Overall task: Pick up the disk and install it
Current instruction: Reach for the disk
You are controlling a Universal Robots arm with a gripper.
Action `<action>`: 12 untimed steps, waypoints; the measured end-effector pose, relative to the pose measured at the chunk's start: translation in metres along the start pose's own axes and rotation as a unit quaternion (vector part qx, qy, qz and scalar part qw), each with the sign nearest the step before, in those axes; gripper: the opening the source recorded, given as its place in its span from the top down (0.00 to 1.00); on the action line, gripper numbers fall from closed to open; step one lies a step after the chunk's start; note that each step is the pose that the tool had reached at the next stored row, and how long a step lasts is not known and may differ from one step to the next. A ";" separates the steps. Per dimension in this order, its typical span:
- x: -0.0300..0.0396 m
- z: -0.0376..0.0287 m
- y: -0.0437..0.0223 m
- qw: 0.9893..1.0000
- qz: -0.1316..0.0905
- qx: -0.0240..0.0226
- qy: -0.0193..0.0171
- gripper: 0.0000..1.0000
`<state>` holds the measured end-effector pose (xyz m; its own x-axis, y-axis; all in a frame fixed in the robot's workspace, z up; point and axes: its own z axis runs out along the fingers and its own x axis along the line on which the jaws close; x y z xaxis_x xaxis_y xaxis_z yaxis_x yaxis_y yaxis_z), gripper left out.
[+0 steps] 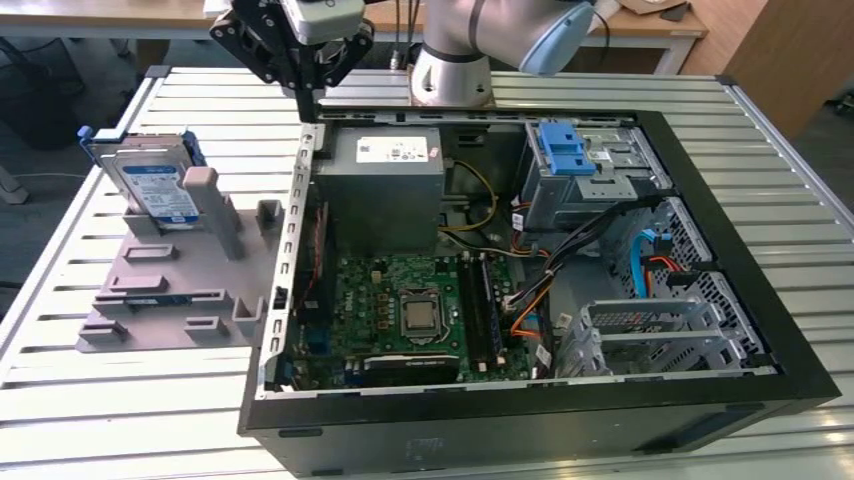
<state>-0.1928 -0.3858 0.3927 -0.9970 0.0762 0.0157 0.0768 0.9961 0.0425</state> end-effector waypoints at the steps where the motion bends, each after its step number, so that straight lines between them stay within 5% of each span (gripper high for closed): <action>1: 0.0010 0.0001 0.0014 1.000 0.000 0.000 0.000 0.89; 12: 0.0089 0.0003 0.0038 1.000 0.000 0.000 0.000 0.89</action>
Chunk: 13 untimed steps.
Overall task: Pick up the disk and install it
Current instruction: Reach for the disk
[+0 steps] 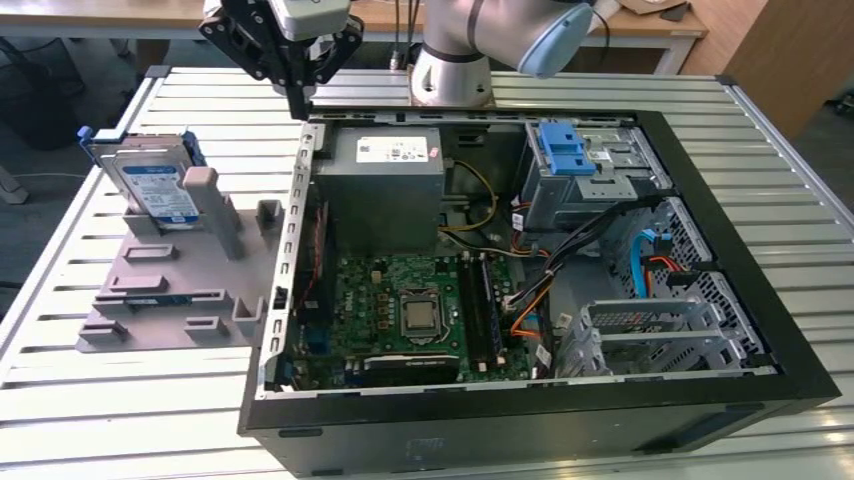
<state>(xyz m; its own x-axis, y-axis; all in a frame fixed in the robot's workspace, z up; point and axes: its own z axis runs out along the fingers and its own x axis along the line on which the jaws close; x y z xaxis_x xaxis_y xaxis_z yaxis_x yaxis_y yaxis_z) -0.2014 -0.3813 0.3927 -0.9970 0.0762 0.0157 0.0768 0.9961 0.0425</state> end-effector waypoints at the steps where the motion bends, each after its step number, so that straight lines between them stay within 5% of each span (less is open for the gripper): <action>1: 0.0001 0.0000 0.0000 1.000 0.000 0.000 0.000 0.89; 13: 0.0070 0.0002 0.0030 1.000 0.000 0.000 0.000 0.89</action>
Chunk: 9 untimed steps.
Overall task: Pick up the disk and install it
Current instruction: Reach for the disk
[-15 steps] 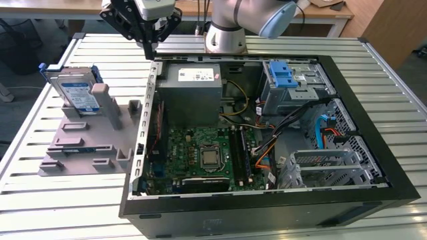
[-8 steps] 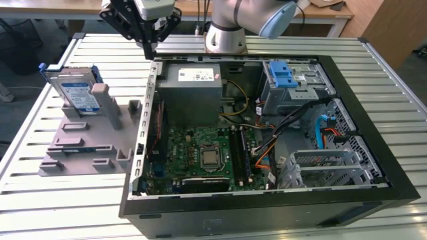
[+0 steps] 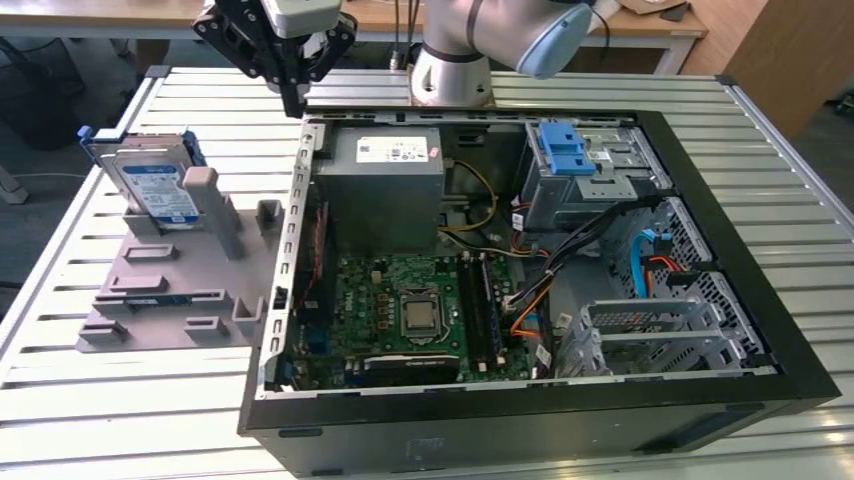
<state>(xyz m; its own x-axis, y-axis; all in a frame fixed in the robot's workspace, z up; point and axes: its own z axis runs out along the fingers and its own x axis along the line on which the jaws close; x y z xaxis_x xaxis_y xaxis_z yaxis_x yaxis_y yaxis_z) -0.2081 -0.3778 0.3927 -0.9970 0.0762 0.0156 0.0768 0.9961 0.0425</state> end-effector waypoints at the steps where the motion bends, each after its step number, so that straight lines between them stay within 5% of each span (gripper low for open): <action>1: 0.0010 0.0000 0.0002 1.000 0.000 0.000 0.000 0.89; 9: 0.0087 0.0003 0.0019 1.000 0.000 0.000 0.000 0.89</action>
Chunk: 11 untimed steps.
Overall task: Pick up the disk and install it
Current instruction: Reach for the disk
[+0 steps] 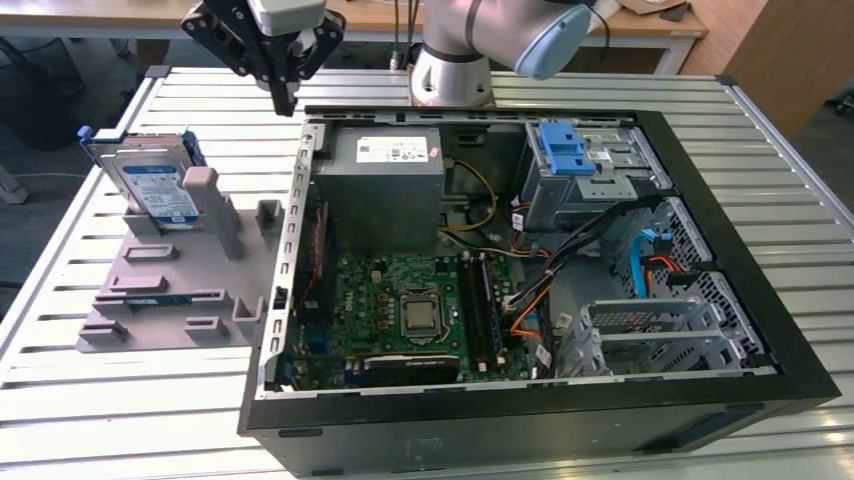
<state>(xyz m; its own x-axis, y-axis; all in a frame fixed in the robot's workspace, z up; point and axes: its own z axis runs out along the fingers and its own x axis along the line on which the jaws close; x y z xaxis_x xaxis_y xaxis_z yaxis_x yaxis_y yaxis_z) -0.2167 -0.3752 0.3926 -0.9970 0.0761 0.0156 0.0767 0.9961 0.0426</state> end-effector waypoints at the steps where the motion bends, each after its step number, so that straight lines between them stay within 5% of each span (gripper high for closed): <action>1: 0.0008 0.0000 0.0002 1.000 0.000 0.000 0.000 0.89; 11: 0.0090 0.0003 0.0013 1.000 0.000 0.000 0.000 0.89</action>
<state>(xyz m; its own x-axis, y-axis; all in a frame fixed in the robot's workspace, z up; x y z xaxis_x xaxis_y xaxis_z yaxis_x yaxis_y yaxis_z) -0.2256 -0.3732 0.3926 -0.9970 0.0762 0.0156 0.0768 0.9961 0.0425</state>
